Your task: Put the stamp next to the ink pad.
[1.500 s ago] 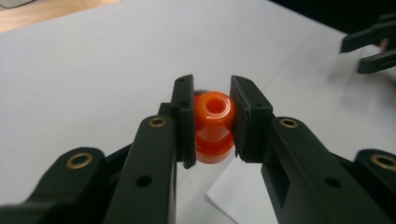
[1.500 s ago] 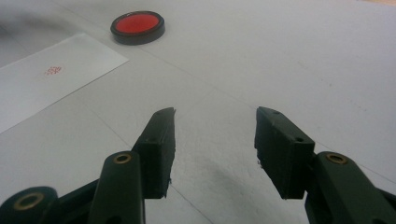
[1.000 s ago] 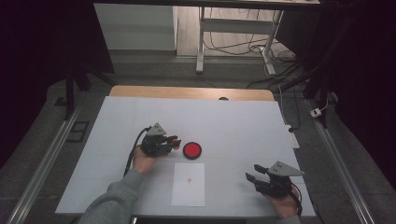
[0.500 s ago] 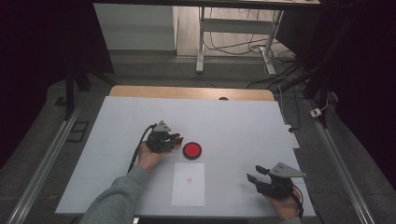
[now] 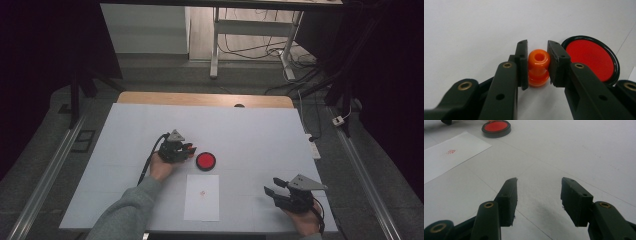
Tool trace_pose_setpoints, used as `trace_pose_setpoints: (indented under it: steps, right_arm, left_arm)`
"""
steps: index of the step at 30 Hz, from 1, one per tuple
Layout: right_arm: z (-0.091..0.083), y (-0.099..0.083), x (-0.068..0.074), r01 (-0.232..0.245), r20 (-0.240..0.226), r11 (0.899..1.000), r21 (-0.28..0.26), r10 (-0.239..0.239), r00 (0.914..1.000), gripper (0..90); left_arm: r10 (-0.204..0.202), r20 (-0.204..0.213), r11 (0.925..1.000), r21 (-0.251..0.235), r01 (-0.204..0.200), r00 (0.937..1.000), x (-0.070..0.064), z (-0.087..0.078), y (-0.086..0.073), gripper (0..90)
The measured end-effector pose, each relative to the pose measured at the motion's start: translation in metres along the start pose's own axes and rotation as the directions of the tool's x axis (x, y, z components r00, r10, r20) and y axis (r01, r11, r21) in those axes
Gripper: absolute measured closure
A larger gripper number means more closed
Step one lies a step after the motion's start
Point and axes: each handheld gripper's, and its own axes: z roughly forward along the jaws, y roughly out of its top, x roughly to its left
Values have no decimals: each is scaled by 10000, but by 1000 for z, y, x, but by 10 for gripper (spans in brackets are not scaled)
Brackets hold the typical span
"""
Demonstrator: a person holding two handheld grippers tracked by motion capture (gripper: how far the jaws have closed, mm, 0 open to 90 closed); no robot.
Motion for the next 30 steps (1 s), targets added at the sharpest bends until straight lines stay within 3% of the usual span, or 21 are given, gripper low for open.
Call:
trace_pose_setpoints:
  steps: [3,10,15,30]
  right_arm:
    - [0,0,0,2,4,10000,-16,-2,10000,468]
    - [0,1,0,11,-21,10000,-51,-11,10000,467]
    - [0,1,1,21,-11,10000,-74,-21,10000,467]
    - [3,4,2,123,-142,9998,-123,-124,9998,460]
  left_arm:
    - [-66,122,10000,49,66,9999,1,0,0,688]
    - [-411,-23,9990,-170,411,9992,-2,-12,5,472]
    - [-321,86,9989,-341,324,9994,-6,-25,9,386]
    - [160,437,9995,-297,-147,9989,-28,-69,-6,352]
